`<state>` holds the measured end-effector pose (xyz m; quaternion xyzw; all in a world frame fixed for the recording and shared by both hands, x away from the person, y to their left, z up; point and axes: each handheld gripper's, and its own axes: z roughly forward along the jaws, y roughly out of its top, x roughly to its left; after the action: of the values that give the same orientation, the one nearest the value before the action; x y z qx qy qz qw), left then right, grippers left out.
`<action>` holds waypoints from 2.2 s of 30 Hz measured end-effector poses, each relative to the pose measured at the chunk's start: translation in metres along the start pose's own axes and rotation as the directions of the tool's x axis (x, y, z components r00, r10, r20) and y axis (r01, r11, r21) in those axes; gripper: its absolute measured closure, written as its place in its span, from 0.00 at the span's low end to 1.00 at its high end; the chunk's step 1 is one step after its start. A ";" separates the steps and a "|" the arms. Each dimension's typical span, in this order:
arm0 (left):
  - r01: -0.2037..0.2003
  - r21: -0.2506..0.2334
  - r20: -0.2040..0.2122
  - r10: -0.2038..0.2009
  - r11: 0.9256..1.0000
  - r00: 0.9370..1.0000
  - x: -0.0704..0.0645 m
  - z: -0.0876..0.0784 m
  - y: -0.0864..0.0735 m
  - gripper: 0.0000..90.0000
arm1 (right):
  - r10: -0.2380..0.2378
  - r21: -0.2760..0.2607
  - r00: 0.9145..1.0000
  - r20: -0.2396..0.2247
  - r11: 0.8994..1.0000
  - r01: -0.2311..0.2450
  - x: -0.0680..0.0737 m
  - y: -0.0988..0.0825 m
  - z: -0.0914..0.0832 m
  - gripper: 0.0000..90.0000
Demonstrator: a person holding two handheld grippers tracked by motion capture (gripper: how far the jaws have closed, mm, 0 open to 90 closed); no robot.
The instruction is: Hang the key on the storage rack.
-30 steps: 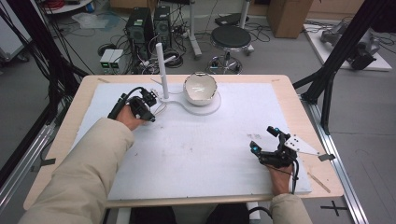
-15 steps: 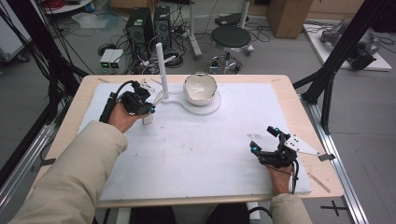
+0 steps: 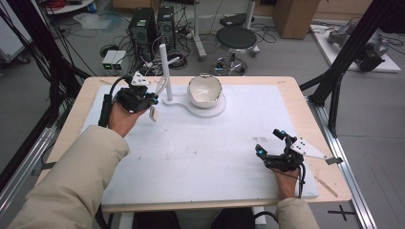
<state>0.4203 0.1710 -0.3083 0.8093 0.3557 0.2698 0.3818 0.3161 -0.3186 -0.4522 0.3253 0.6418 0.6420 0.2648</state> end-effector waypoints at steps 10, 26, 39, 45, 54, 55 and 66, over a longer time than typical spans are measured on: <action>0.068 -0.045 -0.056 -0.070 0.997 0.996 0.007 0.014 0.000 0.91 | -0.003 0.000 1.000 0.000 1.000 0.003 0.000 0.000 0.000 0.01; 0.098 -0.013 -0.072 -0.099 0.995 0.993 0.014 0.039 -0.007 0.91 | 0.005 -0.001 1.000 0.000 1.000 -0.005 0.000 0.000 0.000 0.01; 0.100 0.015 -0.082 -0.098 0.995 0.992 0.016 0.058 -0.011 0.91 | 0.004 -0.003 1.000 -0.003 1.000 -0.004 -0.001 0.000 0.000 0.01; 0.109 0.022 -0.081 -0.107 0.994 0.991 0.018 0.064 -0.014 0.91 | 0.009 -0.001 1.000 -0.003 1.000 -0.009 -0.001 0.000 0.000 0.01; 0.109 0.032 -0.073 -0.106 0.994 0.992 0.020 0.069 -0.017 0.91 | 0.008 -0.005 1.000 0.000 1.000 -0.008 -0.001 0.000 0.000 0.01; 0.110 0.033 -0.070 -0.107 0.993 0.992 0.020 0.070 -0.018 0.91 | 0.013 -0.003 1.000 -0.001 1.000 -0.013 -0.001 0.000 0.000 0.01; 0.099 0.023 -0.031 -0.098 0.995 0.995 0.024 0.071 -0.024 0.89 | 0.011 0.002 1.000 -0.001 1.000 -0.011 0.000 0.000 0.000 0.01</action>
<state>0.4763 0.1702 -0.3640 0.7912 0.4041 0.2582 0.3795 0.3160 -0.3189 -0.4523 0.3288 0.6406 0.6430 0.2610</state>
